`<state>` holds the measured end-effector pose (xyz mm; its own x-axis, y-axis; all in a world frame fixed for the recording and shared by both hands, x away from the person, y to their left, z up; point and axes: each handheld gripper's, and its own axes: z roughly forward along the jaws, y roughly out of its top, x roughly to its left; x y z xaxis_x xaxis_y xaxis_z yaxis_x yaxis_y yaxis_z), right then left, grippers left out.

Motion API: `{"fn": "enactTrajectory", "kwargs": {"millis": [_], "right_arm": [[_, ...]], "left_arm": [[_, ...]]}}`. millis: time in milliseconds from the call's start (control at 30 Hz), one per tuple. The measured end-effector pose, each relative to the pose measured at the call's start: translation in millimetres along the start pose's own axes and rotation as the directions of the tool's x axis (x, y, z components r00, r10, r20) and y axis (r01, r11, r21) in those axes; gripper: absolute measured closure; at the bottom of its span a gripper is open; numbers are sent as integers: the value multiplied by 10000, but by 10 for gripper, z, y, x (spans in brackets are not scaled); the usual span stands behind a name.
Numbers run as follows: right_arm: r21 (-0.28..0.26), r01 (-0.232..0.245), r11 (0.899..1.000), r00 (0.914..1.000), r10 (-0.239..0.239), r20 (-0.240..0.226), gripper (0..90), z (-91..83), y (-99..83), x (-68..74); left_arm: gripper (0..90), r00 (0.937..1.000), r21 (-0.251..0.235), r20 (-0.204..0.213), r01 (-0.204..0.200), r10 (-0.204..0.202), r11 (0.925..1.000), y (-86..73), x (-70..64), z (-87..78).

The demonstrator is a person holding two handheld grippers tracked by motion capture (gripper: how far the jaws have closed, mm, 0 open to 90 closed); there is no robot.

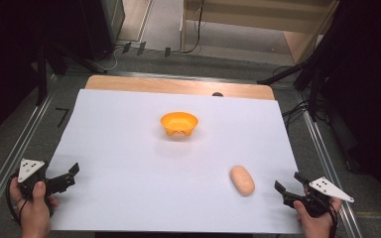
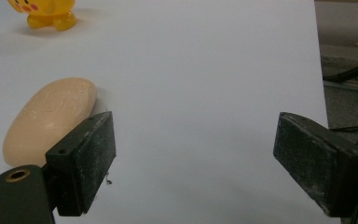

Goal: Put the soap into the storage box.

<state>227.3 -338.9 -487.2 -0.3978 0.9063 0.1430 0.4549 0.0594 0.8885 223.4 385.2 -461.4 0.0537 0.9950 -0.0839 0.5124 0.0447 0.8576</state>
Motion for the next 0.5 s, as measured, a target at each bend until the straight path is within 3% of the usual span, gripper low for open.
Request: {"fn": "enactTrajectory", "kwargs": {"millis": [267, 400, 500], "right_arm": [[57, -80, 10000, 10000, 79, 44, 135, 3, 5, -11], [232, 349, 9991, 9993, -352, 116, 131, 17, 19, 33], [552, 260, 9981, 9992, -277, 304, 132, 33, 48, 68]], "left_arm": [[0, 9996, -105, -283, 19, -22, 9999, -7, -12, -10], [0, 9996, -107, -276, 16, -19, 9999, -6, -11, -10], [0, 9997, -176, -246, 30, -34, 9998, -11, -14, -20]]}}
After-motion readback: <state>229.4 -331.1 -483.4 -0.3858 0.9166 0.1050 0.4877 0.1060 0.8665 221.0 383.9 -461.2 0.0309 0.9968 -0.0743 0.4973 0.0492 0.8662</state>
